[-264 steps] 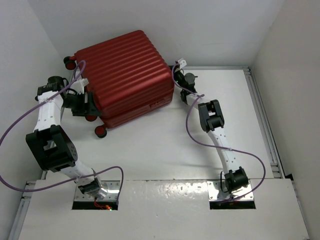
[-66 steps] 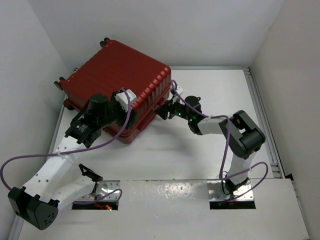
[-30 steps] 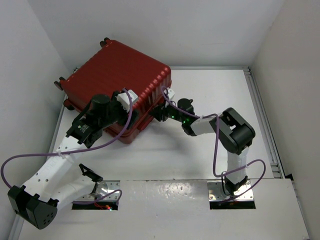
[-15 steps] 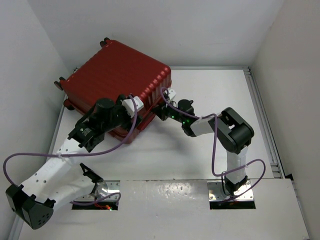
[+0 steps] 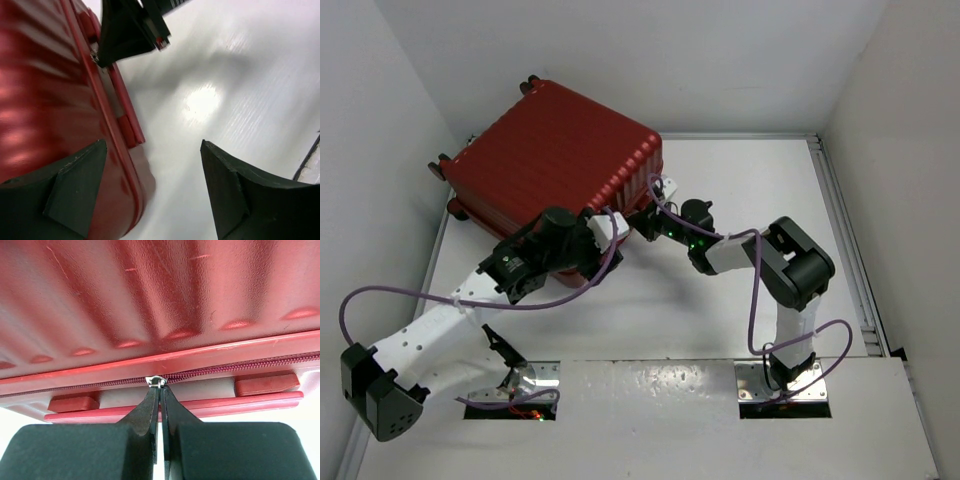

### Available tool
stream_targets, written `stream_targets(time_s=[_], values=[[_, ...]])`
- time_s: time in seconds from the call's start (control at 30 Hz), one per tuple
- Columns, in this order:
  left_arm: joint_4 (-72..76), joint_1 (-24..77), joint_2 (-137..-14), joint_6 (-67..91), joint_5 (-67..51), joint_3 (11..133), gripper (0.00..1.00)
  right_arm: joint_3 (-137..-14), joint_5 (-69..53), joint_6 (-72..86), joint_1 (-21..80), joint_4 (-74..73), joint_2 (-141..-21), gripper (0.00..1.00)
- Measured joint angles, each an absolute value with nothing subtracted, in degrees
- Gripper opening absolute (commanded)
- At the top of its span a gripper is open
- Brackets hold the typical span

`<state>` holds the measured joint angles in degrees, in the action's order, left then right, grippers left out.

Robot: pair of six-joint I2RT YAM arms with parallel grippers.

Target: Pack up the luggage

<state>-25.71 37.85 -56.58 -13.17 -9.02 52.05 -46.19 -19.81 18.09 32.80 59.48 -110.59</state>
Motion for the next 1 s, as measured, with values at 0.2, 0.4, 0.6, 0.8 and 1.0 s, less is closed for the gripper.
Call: stream_targets(time_s=[0.2, 0.4, 0.6, 0.8, 1.0], values=[[-24.1, 44.6, -62.0, -10.8, -0.4, 51.1, 0.81, -45.9, -19.3, 18.6, 32.8, 59.2, -110.2, 0.0], [-19.7, 47.3, -69.9, -7.8, 8.9, 50.0, 0.82, -46.0, -19.1, 19.4, 32.8, 59.0, -110.2, 0.0], [-10.7, 48.3, -72.9, -5.0, 14.7, 47.9, 0.85, -46.2, -19.2, 19.9, 32.6, 58.7, -110.2, 0.0], [-2.0, 48.4, -77.7, -4.6, 19.7, 47.0, 0.85, -46.3, -19.6, 20.4, 32.2, 58.5, -110.2, 0.0], [1.0, 48.3, -84.9, -5.1, 21.6, 47.0, 0.75, -46.3, -19.6, 20.5, 32.0, 58.4, -110.2, 0.0]])
